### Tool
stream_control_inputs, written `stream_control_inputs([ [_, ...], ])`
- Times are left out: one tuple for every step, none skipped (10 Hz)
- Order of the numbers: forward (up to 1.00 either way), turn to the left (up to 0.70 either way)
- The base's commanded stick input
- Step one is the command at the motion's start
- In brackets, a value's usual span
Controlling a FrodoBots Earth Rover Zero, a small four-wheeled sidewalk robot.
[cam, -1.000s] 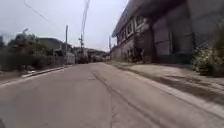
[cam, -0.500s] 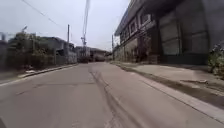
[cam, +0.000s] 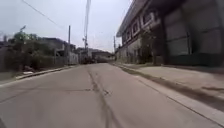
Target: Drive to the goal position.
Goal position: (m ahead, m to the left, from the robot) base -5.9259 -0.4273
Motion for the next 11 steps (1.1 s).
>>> stream_control_inputs([
  [1.0, 0.01],
  [1.0, 0.01],
  [1.0, 0.01],
  [1.0, 0.01],
  [1.0, 0.01],
  [1.0, 0.01],
  [1.0, 0.01],
  [1.0, 0.01],
  [1.0, 0.01],
  [1.0, 0.01],
  [1.0, 0.01],
])
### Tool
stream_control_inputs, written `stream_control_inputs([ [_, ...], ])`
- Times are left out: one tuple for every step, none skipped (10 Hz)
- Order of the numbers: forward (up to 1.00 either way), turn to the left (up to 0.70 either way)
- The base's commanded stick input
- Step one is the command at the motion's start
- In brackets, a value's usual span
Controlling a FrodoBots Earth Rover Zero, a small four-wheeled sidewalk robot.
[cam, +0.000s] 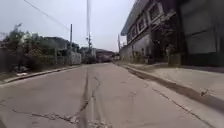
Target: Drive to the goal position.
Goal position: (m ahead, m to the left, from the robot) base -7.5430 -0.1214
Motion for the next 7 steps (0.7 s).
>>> stream_control_inputs([
  [1.0, 0.24],
  [1.0, 0.41],
  [1.0, 0.26],
  [1.0, 0.01],
  [1.0, 0.01],
  [1.0, 0.01],
  [1.0, 0.01],
])
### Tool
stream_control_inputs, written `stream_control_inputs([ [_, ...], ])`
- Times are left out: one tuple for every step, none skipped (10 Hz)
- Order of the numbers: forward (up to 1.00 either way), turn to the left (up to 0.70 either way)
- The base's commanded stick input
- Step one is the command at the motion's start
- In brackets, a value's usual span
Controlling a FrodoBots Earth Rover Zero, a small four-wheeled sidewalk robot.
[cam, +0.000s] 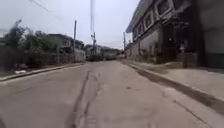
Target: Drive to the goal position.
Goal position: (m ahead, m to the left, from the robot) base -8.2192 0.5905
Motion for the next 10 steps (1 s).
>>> stream_control_inputs([
  [1.0, 0.01],
  [1.0, 0.01],
  [1.0, 0.01],
  [1.0, 0.01],
  [1.0, 0.01],
  [1.0, 0.01],
  [1.0, -0.17],
  [1.0, -0.39],
  [1.0, -0.39],
  [1.0, -0.39],
])
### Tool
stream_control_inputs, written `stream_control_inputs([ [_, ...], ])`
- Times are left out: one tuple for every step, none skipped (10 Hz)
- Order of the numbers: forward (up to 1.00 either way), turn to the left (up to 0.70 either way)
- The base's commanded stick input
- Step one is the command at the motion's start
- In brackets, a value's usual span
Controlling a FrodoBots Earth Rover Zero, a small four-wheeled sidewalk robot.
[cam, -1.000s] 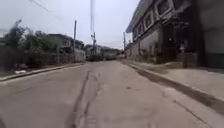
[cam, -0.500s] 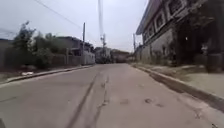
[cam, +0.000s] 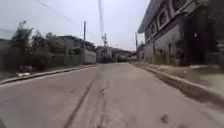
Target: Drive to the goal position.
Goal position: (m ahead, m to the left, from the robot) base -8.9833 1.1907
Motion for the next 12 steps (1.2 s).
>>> stream_control_inputs([
  [1.0, -0.02],
  [1.0, 0.01],
  [1.0, 0.01],
  [1.0, 0.01],
  [1.0, 0.01],
  [1.0, 0.01],
  [1.0, 0.01],
  [1.0, 0.01],
  [1.0, 0.01],
  [1.0, 0.01],
  [1.0, 0.01],
  [1.0, 0.01],
])
